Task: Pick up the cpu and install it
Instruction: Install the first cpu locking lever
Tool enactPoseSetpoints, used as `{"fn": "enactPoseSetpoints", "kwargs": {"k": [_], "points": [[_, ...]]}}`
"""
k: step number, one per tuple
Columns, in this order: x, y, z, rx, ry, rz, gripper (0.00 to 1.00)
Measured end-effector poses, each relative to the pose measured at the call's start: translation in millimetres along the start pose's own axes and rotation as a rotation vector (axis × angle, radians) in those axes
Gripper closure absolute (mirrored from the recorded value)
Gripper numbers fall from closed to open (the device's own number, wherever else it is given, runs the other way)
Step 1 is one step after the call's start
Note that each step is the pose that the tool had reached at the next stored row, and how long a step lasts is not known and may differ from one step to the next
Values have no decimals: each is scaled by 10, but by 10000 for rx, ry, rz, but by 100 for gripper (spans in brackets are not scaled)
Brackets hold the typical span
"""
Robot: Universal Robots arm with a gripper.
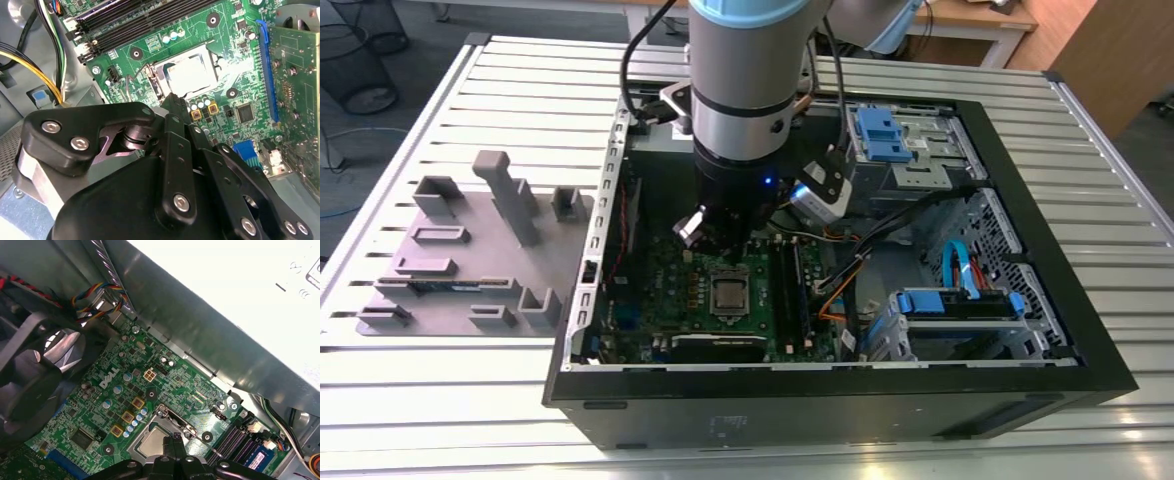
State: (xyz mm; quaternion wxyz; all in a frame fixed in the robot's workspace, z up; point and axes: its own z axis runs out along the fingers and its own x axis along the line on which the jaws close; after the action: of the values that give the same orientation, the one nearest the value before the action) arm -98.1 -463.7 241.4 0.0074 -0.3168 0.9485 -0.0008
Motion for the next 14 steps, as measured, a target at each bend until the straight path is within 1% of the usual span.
{"fn": "enactPoseSetpoints", "kwargs": {"k": [6, 11, 14], "points": [[-3, 0, -119, -1, -2, 0, 89], [-3, 0, -127, -3, -4, 0, 89], [-6, 3, -127, -30, -23, 0, 89]]}}
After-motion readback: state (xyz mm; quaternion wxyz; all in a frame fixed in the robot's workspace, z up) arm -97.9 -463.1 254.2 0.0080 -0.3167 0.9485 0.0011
